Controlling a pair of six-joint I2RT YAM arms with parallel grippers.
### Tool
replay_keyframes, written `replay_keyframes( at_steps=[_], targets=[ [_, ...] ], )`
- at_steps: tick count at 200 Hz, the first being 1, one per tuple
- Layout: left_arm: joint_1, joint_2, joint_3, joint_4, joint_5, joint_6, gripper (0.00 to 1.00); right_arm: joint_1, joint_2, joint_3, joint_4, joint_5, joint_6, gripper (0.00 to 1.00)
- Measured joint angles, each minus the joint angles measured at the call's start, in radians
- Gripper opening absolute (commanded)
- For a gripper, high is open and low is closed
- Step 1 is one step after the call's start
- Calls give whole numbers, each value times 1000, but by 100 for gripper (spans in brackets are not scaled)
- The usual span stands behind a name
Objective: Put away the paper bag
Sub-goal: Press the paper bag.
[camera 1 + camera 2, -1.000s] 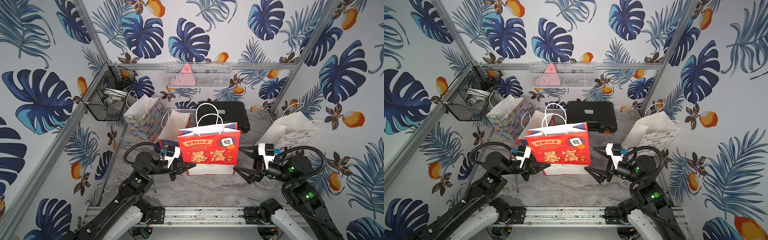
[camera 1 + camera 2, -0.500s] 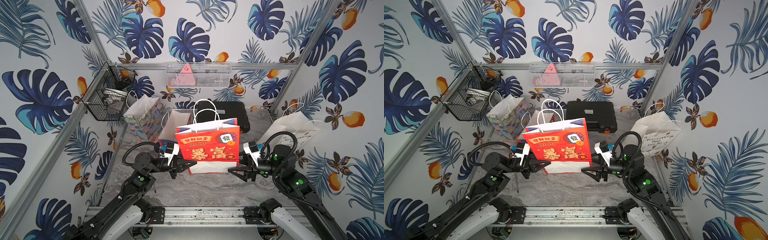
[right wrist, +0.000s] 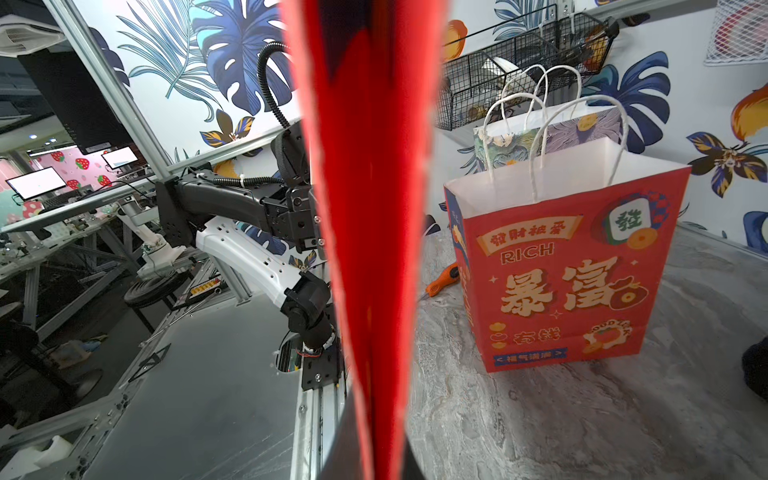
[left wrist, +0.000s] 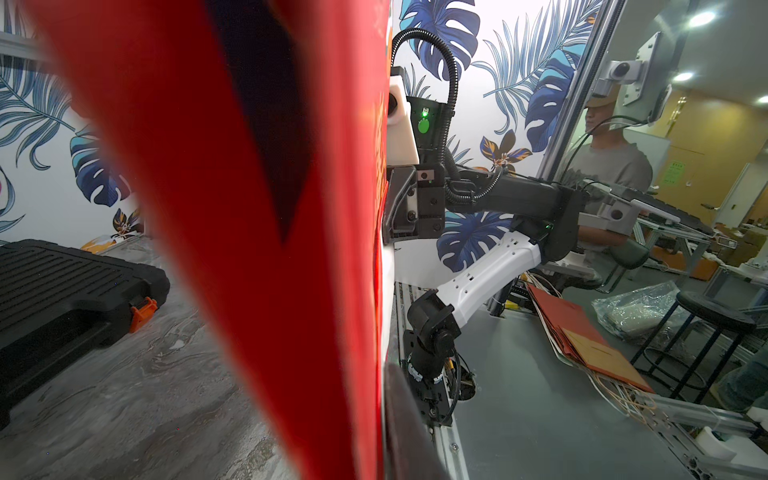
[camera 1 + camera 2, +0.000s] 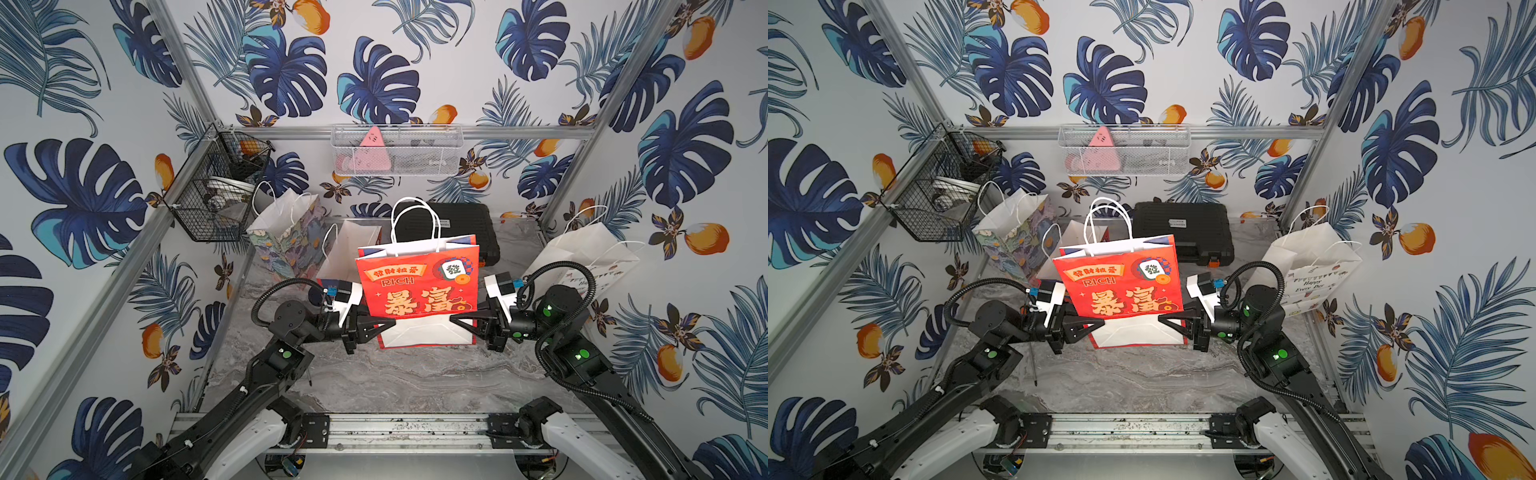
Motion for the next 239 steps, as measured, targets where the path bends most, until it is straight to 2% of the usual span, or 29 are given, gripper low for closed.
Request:
replay_keyframes(
  at_steps=[6,23,34,47,61,76,118,150,152,162,171,184,191,199,227,239],
  targets=[
    [0,-4,0,-6,-2,2,51,0,-8,4,-3,2,-6,0],
    [0,-16,0,-30,-7,11,73,0,-27,14,-16,10,-21,0],
    [0,-23,-5,-42,-10,13,80,0,-36,18,-27,15,-27,0],
    [0,-27,-21,-58,-10,19,81,0,-42,20,-34,18,-27,0],
    [0,-22,-41,-81,-9,34,76,0,-45,20,-34,21,-26,0],
    [0,-3,-64,-85,4,33,65,0,-43,20,-34,29,-26,0],
    [0,51,-93,54,43,-66,0,0,-31,20,-34,29,-23,0],
    [0,68,-94,146,58,-118,0,0,-46,20,-33,35,-40,0],
    [0,68,-94,151,59,-120,4,0,-47,20,-33,35,-40,0],
    [0,72,-93,168,62,-124,38,0,-50,20,-34,35,-42,0],
    [0,76,-90,182,60,-134,50,0,-51,20,-38,36,-44,0],
    [0,78,-83,218,57,-150,54,0,-55,20,-60,33,-49,0],
    [0,78,-80,237,56,-159,51,0,-55,20,-67,32,-50,0],
    [0,78,-79,253,54,-176,43,0,-55,20,-74,32,-53,0],
    [0,72,-74,273,45,-175,1,0,-55,20,-96,31,-65,0],
    [0,71,-69,280,43,-178,0,0,-56,20,-97,32,-69,0]
  ],
)
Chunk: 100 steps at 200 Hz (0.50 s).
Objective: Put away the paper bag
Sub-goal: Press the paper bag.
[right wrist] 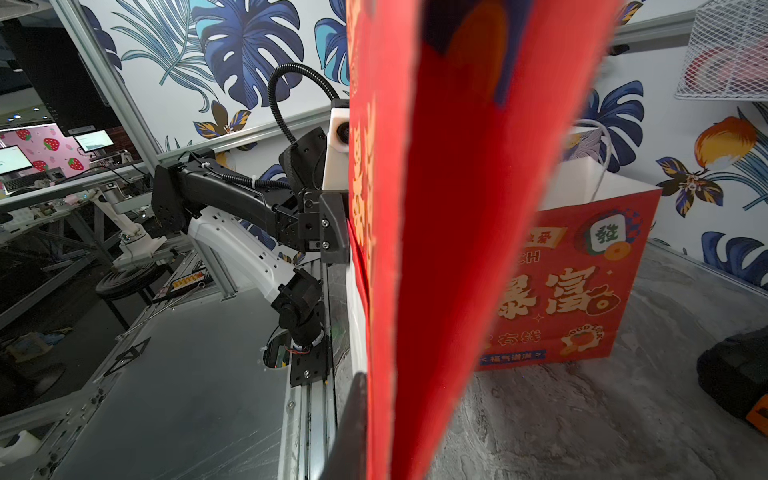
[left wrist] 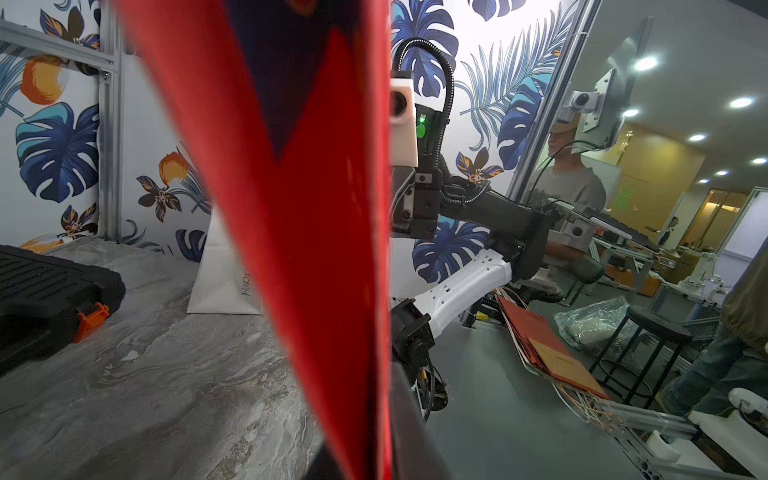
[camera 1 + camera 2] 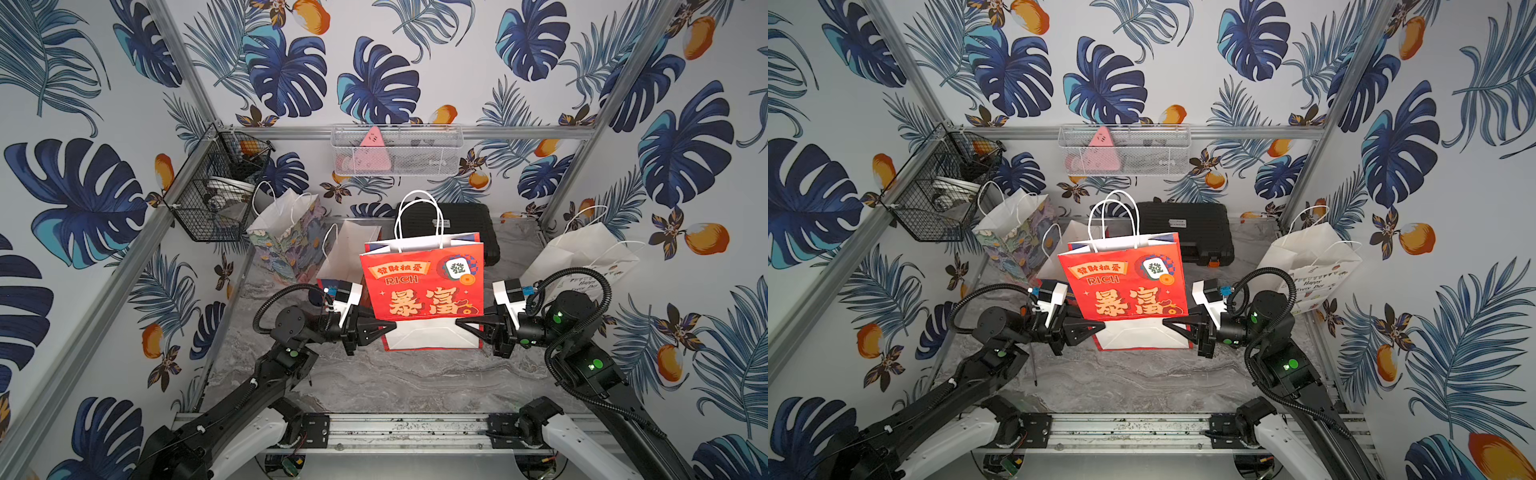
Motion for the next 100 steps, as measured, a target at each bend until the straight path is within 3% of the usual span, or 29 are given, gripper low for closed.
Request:
replay_keyframes(
  at_steps=[23,33,46,55,70,100],
  targets=[
    [0,0,8,0,0,1,0,1,-11,0,-2,-1,-6,0],
    [0,0,13,-1,0,2,27,1,-13,0,-2,0,-8,0],
    [0,-5,24,-12,-8,4,36,1,-16,0,-18,0,-13,0],
    [0,-12,35,-22,-13,6,28,1,-18,0,-42,0,-17,0],
    [0,-22,44,-32,-16,16,0,1,-23,0,-75,-1,-24,0],
    [0,-27,48,-55,-15,43,1,1,-43,0,-134,3,-40,0]
  ],
)
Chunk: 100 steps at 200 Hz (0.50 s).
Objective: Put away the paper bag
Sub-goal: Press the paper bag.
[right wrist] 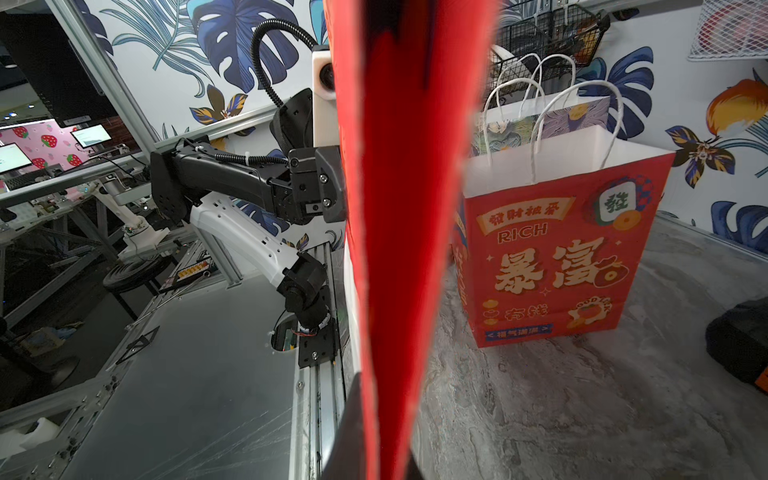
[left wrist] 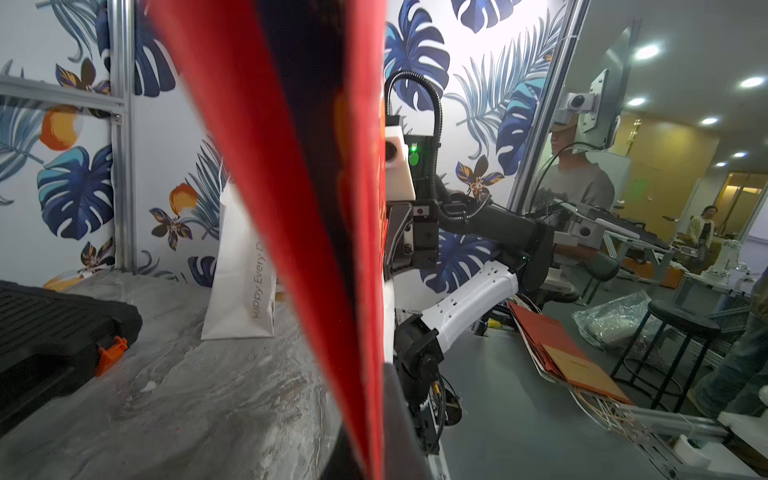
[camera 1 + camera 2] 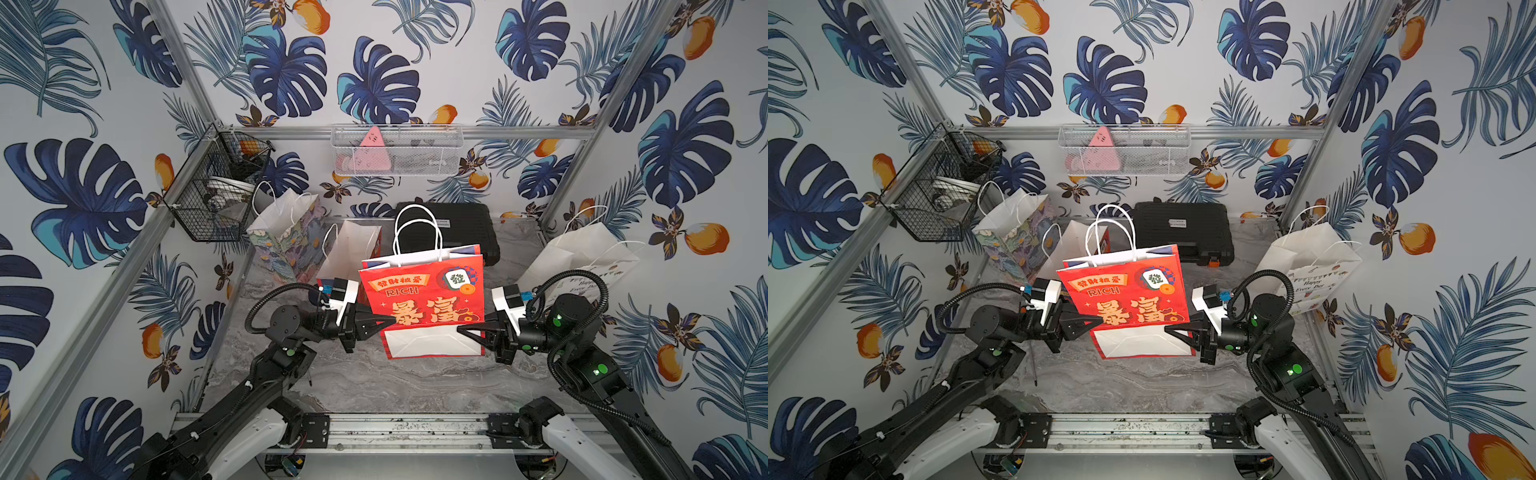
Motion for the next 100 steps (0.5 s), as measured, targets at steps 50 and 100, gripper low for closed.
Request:
replay_keyframes(
  at_steps=[50,100],
  targets=[
    [0,-10,14,-14,-27,14,13,-1,-28,-4,-100,11,-20,0],
    [-1,-15,39,-16,-35,-11,14,2,-39,-5,-126,16,-42,0]
  ],
)
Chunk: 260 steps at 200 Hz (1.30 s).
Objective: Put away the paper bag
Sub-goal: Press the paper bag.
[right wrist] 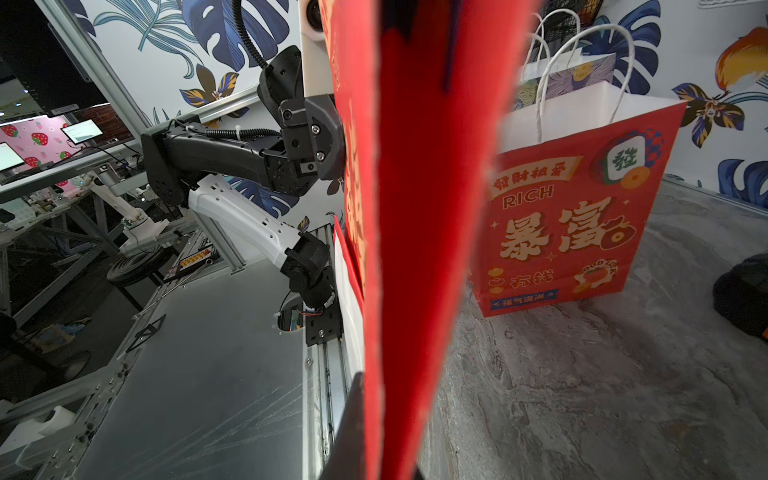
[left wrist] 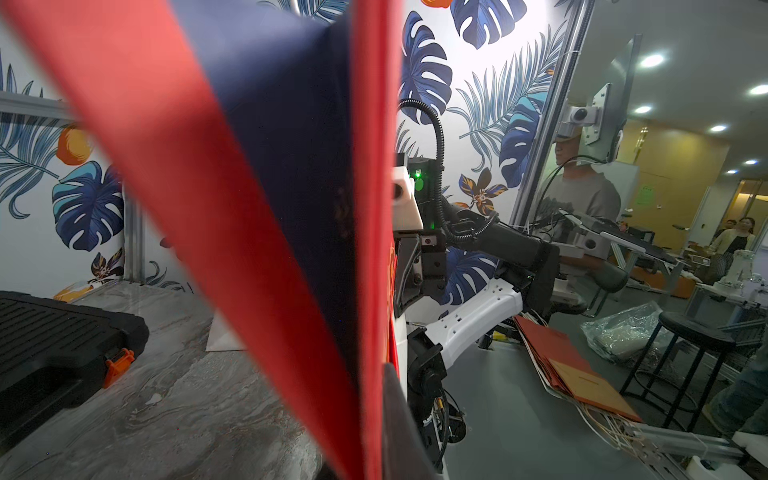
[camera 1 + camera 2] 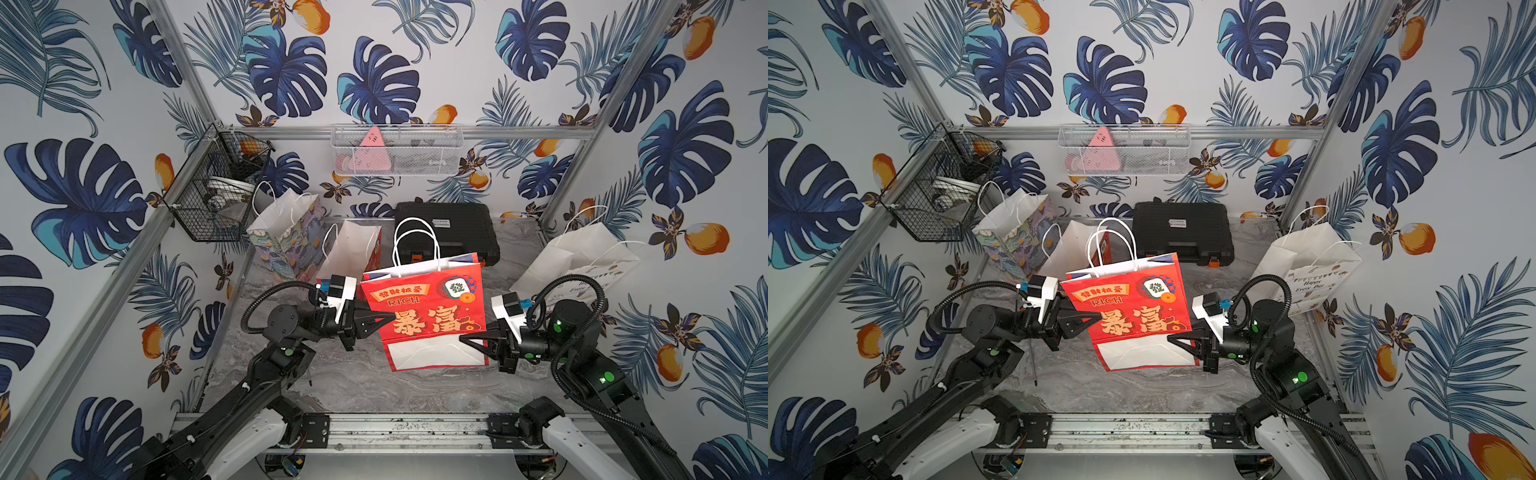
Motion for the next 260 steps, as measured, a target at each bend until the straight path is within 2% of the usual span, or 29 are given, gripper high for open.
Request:
replay_keyframes(
  at_steps=[4,9,25,34,53,81,90,94,110,117,124,129,140,179,181,191,197,214,234,260],
  targets=[
    [0,-2,2,-5,0,0,25,0,0,0,0,0,-2,0],
    [0,-4,4,-11,0,1,32,0,0,0,0,0,-3,0],
    [2,-13,16,-8,-38,2,35,-1,-3,-2,-31,6,-10,0],
    [3,-21,23,0,-55,2,28,-3,-2,-5,-50,10,-10,0],
    [1,-35,29,2,-89,5,1,-3,-5,-13,-62,13,-10,0],
    [0,-55,31,-12,-107,22,0,-2,-10,-20,-55,12,-10,0],
    [0,-58,32,-18,-111,26,23,0,-10,-21,-50,10,-10,0],
    [0,-59,32,-18,-114,27,30,0,-10,-21,-47,10,-10,0],
    [1,-67,38,-14,-149,29,34,-1,-11,-22,-56,14,-10,0],
    [2,-69,41,-5,-162,29,32,-3,-10,-24,-60,14,-10,0],
    [2,-72,41,3,-172,29,26,-3,-10,-26,-64,14,-10,0],
    [1,-73,41,6,-177,29,20,-3,-10,-26,-69,14,-10,0],
    [1,-73,41,14,-188,28,0,-3,-14,-26,-77,14,-10,0],
    [1,-72,52,12,-192,23,0,-2,-25,-27,-79,14,-9,0],
    [1,-73,53,11,-192,23,5,-2,-26,-27,-79,14,-9,0],
    [1,-76,53,1,-193,29,42,-2,-28,-27,-78,14,-8,0],
    [1,-80,54,-8,-199,31,61,-2,-29,-30,-78,18,-1,0],
    [1,-100,61,-42,-233,55,98,-2,-33,-46,-79,46,27,0],
    [1,-148,69,-122,-313,91,99,-2,-33,-64,-88,101,99,0],
    [1,-209,122,-308,-467,162,99,-2,16,-62,-146,249,242,0]
  ],
)
